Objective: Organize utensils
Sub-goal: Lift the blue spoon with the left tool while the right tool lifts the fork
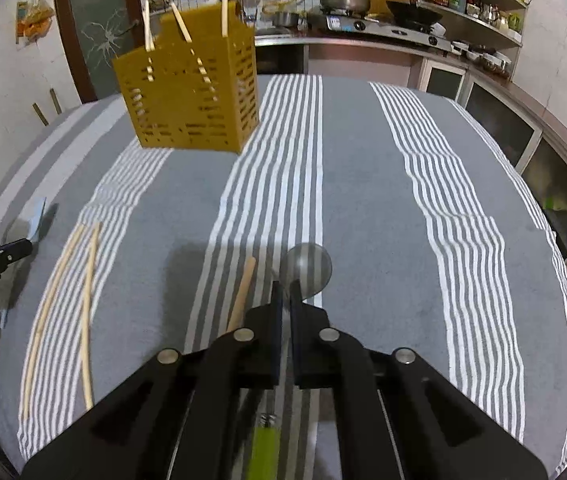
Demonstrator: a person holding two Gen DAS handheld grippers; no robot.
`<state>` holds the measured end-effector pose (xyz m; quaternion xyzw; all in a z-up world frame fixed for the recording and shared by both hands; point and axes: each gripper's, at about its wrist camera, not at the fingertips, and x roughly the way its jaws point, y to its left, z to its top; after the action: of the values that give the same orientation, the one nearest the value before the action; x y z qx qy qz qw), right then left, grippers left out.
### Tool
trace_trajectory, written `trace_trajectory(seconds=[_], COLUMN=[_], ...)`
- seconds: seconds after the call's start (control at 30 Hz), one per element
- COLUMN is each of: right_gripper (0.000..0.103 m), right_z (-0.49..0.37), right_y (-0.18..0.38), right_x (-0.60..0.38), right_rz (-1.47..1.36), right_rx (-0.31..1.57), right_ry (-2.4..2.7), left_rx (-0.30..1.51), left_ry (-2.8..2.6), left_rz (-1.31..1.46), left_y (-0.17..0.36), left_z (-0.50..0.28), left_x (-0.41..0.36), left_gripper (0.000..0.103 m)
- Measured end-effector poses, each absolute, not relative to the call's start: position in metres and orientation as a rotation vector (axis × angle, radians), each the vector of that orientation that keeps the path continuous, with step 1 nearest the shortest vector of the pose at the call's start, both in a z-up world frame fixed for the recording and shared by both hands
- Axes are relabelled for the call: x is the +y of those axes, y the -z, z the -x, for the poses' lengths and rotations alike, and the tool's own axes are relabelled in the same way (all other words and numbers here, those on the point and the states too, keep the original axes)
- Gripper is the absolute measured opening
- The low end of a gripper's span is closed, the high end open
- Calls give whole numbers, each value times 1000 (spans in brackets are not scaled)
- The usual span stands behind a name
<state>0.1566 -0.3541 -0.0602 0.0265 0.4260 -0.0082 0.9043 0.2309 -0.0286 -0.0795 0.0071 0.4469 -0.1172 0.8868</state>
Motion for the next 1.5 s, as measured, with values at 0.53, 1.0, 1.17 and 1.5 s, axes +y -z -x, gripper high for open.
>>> trace_trajectory(seconds=[0.53,1.0,1.17,1.5], right_gripper=[33,24,5,5], right_z=[-157,-177,-180,-206], right_y=[66,93,94,97], right_x=[-345,-341,-343,-336], right_rz=[5,-57,-101,-20], right_rx=[915,1028,999,1086], right_ry=[-41,-108,-106,-146], left_rx=[925,946,949,966], left_ry=[226,231,235,245], left_rz=[-36,-27,-24,-35], left_y=[77,89,92,95], left_z=[-218,-227,-226,-232], left_x=[-31,-29,-28,-30], left_gripper=[5,5,5,6])
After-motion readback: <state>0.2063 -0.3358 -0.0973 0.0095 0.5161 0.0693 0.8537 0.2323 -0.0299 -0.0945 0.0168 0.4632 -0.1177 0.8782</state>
